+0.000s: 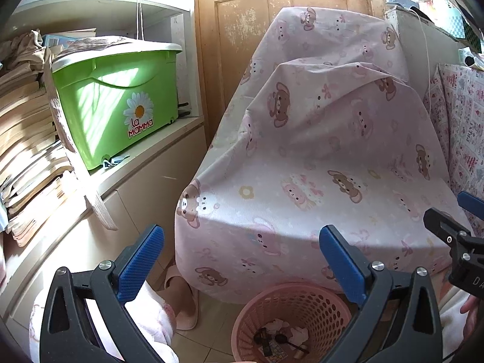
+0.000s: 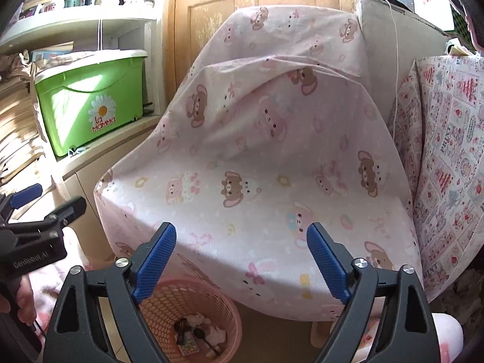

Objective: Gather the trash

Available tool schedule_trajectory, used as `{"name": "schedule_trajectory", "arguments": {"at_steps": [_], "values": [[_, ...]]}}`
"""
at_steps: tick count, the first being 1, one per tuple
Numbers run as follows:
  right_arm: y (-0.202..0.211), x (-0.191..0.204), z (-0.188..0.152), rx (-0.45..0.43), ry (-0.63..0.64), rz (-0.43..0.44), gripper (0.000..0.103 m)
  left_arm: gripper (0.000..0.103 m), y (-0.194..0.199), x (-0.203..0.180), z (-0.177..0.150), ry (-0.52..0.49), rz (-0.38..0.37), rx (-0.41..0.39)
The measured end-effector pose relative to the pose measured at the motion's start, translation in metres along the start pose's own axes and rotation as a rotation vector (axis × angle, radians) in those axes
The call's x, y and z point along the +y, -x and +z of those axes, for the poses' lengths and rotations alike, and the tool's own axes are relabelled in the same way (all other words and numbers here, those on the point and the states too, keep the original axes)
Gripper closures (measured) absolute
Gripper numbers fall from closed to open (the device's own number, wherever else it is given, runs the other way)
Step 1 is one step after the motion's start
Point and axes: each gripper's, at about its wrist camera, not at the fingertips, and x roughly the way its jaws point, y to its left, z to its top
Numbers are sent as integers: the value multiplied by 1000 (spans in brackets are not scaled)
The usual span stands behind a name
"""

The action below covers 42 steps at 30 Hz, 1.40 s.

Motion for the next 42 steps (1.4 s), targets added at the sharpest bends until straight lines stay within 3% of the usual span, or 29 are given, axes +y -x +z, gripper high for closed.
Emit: {"name": "schedule_trajectory", "arguments": {"at_steps": [42], "values": [[1, -1, -2, 7, -9, -13, 12, 1, -2, -2, -4, 30, -18, 1]]}}
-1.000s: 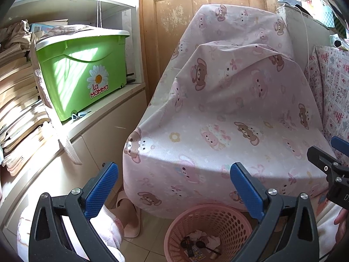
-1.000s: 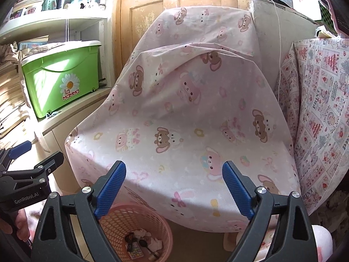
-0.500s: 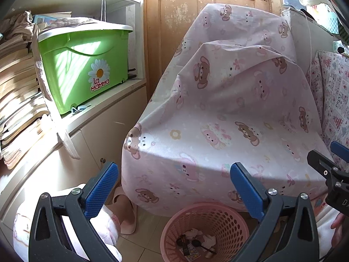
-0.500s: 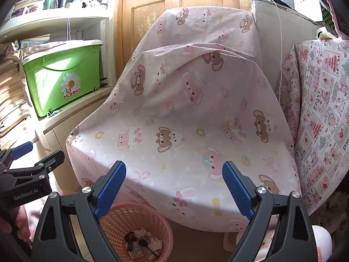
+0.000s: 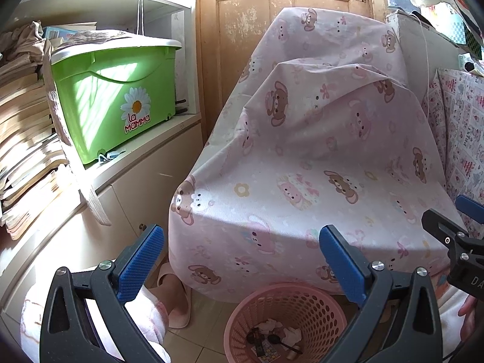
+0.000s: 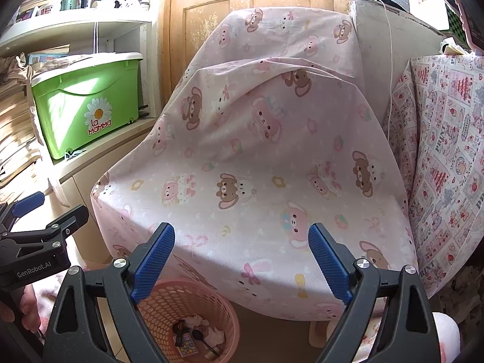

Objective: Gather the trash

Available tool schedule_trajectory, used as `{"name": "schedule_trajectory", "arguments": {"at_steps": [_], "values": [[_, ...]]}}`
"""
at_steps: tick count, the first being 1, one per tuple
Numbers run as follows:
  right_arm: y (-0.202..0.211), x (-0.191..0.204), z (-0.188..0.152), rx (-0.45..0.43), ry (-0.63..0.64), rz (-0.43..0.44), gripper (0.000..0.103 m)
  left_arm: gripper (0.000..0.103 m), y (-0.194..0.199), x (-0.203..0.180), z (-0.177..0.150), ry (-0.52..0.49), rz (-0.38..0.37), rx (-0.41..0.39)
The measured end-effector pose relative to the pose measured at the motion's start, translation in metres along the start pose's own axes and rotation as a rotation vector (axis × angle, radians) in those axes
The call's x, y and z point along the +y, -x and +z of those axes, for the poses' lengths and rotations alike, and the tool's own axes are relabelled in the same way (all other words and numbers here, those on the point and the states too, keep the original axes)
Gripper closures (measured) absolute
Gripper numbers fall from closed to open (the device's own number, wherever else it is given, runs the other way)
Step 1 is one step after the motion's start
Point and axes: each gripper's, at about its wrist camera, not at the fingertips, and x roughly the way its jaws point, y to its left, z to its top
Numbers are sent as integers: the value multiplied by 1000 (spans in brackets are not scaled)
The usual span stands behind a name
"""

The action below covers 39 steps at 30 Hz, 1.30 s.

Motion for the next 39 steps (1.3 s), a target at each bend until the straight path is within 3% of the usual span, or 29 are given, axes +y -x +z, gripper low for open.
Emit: {"name": "schedule_trajectory", "arguments": {"at_steps": [39], "values": [[1, 6, 3, -14, 12, -8, 12, 1, 10, 2, 4, 20, -6, -75]]}}
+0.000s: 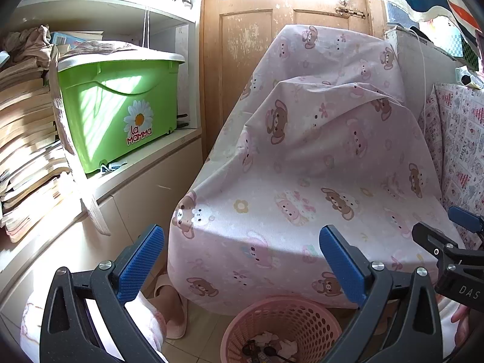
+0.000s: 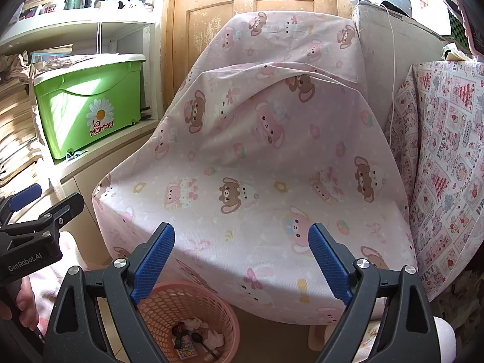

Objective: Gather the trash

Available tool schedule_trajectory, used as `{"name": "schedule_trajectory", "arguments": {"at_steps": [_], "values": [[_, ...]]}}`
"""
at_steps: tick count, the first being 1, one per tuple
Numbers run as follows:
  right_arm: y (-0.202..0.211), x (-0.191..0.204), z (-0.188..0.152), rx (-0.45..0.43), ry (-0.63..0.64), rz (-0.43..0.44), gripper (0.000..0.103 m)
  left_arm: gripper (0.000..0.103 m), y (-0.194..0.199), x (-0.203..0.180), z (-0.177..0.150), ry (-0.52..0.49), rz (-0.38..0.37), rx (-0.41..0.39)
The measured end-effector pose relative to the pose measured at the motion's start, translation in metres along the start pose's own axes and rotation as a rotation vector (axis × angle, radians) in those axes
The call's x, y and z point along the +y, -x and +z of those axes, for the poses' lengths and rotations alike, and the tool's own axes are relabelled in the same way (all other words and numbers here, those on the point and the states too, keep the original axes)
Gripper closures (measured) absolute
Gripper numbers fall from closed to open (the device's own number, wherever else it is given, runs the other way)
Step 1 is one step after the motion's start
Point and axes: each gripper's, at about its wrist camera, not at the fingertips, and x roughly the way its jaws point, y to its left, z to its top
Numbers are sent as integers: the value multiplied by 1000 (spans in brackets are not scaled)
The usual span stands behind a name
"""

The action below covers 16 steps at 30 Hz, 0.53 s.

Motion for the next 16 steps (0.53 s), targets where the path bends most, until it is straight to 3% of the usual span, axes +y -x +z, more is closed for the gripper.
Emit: {"name": "schedule_trajectory", "arguments": {"at_steps": [16], "values": [[2, -1, -1, -4, -11, -7, 12, 1, -3, -3, -1, -6, 1, 16]]}}
